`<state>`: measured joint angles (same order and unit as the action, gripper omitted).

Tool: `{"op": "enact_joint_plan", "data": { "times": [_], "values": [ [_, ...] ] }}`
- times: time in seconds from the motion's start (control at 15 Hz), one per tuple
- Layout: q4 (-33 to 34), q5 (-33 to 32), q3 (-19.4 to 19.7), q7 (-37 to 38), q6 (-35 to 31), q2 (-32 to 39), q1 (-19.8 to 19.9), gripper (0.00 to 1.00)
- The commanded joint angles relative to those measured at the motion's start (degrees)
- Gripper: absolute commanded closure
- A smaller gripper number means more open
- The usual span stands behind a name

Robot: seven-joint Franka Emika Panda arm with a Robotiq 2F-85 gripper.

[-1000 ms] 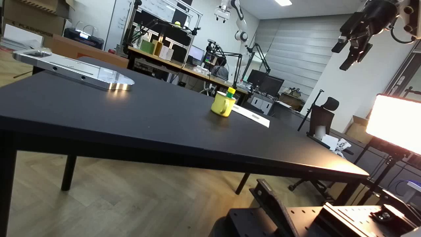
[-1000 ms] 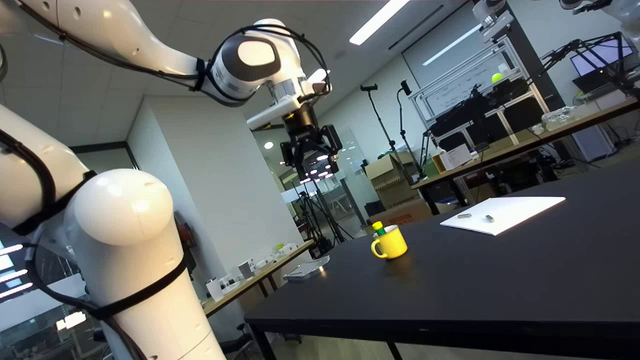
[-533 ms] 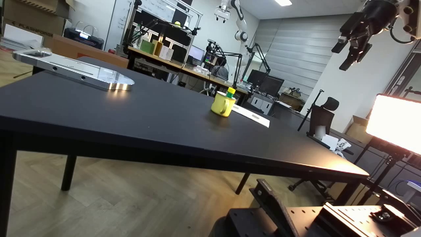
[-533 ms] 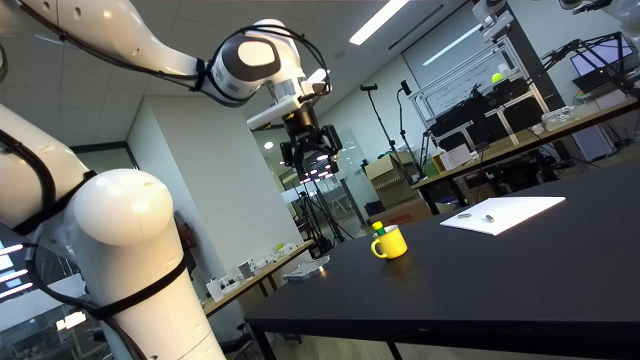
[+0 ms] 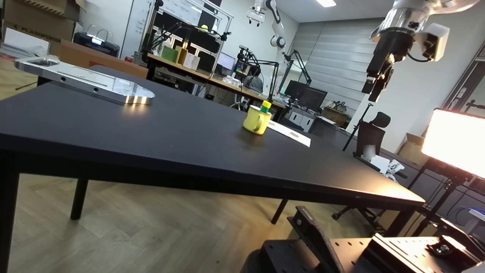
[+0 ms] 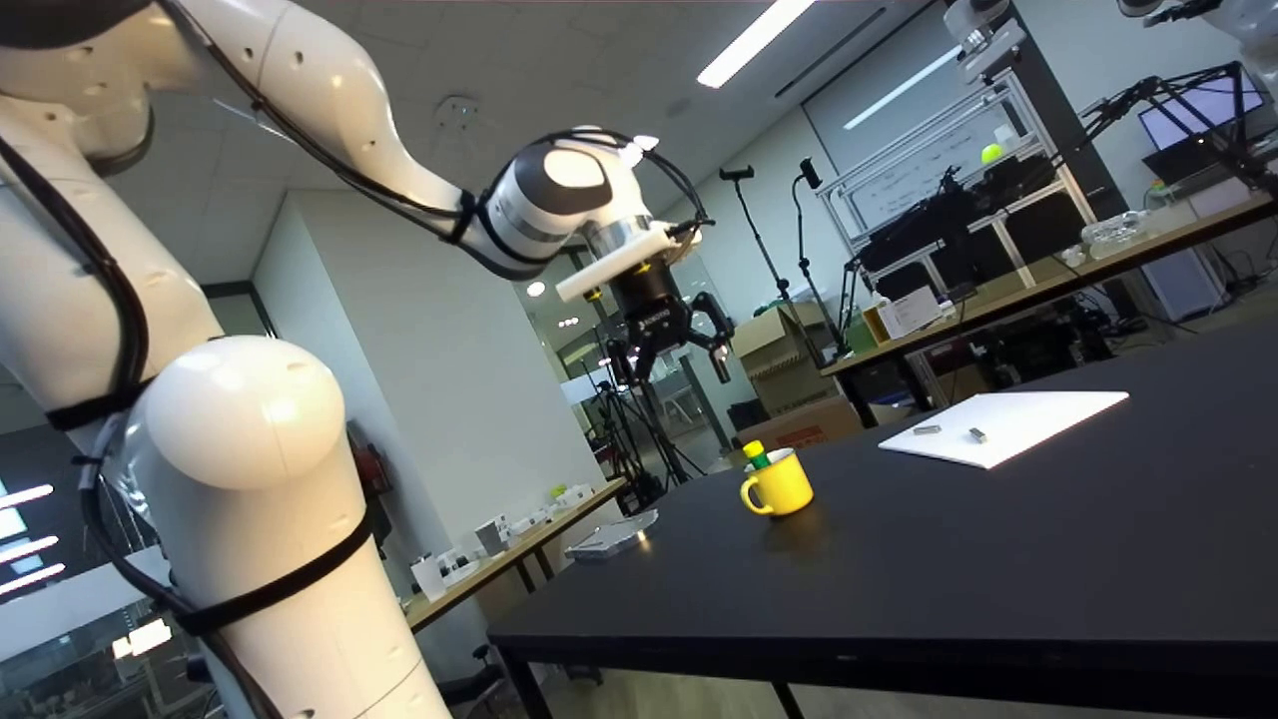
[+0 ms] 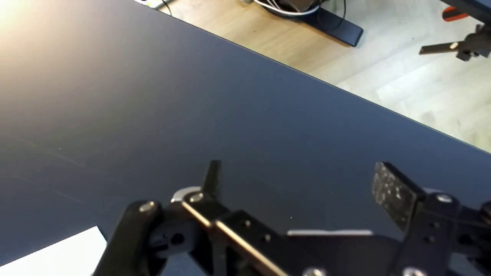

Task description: Take the paper glue from the cup and place it on the table afterward return it to the cup

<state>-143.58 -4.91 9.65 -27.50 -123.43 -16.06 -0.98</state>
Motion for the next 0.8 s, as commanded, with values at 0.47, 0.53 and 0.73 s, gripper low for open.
{"op": "enact_joint_plan", "data": {
  "times": [0.47,0.53,0.73],
  "values": [
    [23.63,-11.05,-9.28,0.85,-11.95,33.48,-0.16,0.0],
    [25.71,-11.47,-9.8,0.82,-12.55,35.66,-0.2,0.0],
    [31.51,-11.17,-11.15,1.3,-14.42,41.51,-0.4,0.0]
  ]
}}
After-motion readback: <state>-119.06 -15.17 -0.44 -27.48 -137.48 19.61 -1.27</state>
